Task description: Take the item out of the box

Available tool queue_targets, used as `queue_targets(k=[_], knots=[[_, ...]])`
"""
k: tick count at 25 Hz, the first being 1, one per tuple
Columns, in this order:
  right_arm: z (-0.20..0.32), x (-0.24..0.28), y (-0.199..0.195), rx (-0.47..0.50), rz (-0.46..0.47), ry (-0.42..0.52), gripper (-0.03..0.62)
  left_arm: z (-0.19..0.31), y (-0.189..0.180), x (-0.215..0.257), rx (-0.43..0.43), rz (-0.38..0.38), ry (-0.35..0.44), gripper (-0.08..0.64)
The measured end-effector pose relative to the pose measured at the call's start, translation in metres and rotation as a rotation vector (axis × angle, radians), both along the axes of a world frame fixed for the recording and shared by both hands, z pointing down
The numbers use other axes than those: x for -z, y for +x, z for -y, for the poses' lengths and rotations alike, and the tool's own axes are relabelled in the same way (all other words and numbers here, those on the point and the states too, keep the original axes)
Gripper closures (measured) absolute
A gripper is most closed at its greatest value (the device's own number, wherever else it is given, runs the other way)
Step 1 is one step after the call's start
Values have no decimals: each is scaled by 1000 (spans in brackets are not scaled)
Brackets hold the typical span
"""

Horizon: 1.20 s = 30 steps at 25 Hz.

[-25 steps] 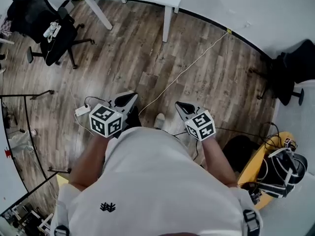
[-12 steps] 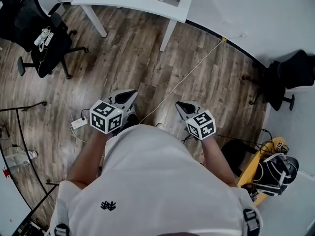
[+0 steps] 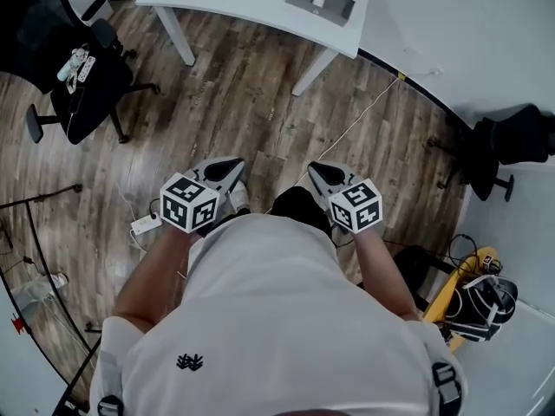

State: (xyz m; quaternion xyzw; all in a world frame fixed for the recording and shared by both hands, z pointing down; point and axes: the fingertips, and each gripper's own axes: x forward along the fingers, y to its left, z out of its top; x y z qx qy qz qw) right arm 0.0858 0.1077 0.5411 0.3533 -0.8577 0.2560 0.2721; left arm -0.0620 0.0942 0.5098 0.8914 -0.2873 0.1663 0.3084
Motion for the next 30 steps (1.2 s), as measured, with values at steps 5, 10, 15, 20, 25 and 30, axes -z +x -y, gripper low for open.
queue_targets(k=[5,10,15,20,25,30], knots=[[28,-1,-8,10,-12,-14,580,29,-14,-3,30,21,20,554],[76,-10,-12,31,-5,-25,580,71,-21,0,74,21,22,554],[150,-14,-16,46,31,-6,580,126,-35,2,136,56,23,554],[239,-11,3,61,40,9,577,183,-29,20,169,88,61,554],[326,-11,27,53,18,11,541,222,-15,35,182,96,78,554],[403,-19,51,28,1,2,541,252,-7,29,207,146,59,554]])
